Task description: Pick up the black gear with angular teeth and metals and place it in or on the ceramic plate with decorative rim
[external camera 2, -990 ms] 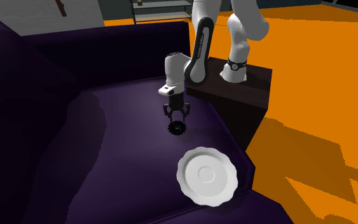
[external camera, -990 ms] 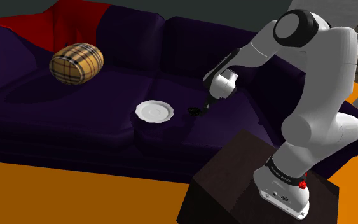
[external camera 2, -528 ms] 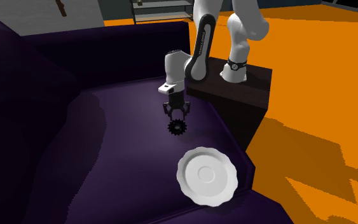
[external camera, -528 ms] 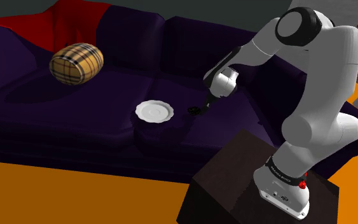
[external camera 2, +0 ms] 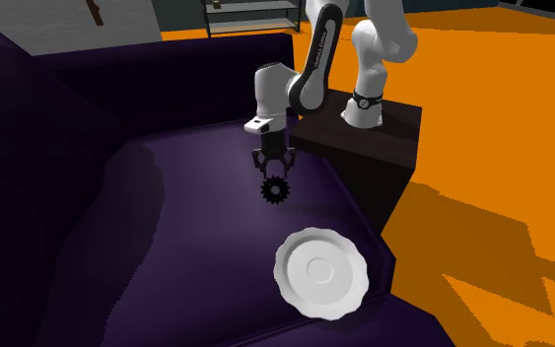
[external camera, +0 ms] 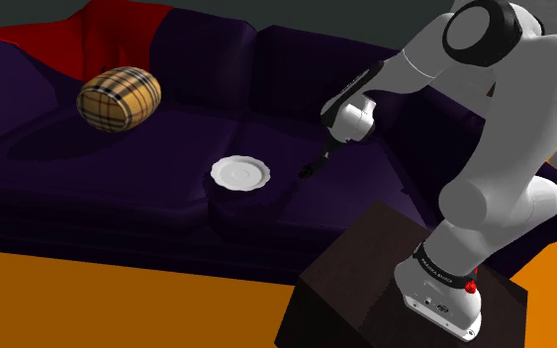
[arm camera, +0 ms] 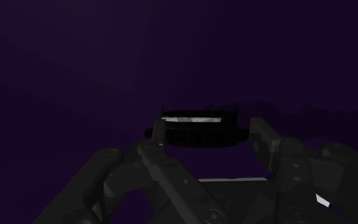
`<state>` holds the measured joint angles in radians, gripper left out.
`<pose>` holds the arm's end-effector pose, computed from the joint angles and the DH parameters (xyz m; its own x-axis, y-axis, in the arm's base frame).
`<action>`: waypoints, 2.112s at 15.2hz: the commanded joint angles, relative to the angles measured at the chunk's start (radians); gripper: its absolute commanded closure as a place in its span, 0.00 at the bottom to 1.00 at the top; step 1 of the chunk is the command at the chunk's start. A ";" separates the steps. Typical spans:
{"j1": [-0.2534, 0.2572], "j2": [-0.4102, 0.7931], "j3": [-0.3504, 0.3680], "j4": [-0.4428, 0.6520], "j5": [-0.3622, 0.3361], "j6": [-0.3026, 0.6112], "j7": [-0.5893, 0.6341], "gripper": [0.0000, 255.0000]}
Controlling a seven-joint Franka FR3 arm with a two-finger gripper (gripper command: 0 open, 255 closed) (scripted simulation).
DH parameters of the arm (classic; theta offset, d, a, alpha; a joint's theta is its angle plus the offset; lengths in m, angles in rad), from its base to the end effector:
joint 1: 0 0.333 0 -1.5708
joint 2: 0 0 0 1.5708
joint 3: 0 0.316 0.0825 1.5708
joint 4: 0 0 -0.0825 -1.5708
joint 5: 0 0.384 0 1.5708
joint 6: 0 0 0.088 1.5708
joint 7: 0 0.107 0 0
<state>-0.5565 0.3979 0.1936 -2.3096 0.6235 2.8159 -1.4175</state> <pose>0.4831 -0.2103 0.1797 0.8603 0.4086 0.3049 0.4428 -0.8952 -0.0497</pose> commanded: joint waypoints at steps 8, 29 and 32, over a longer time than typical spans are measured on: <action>0.041 -0.096 -0.029 -0.011 -0.061 -0.075 0.096 1.00; -0.199 0.193 0.026 0.147 -0.190 -0.184 -0.704 0.00; -0.199 0.193 0.026 0.147 -0.190 -0.184 -0.704 0.00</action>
<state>-0.7553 0.5907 0.2195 -2.1629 0.4330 2.6308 -2.1216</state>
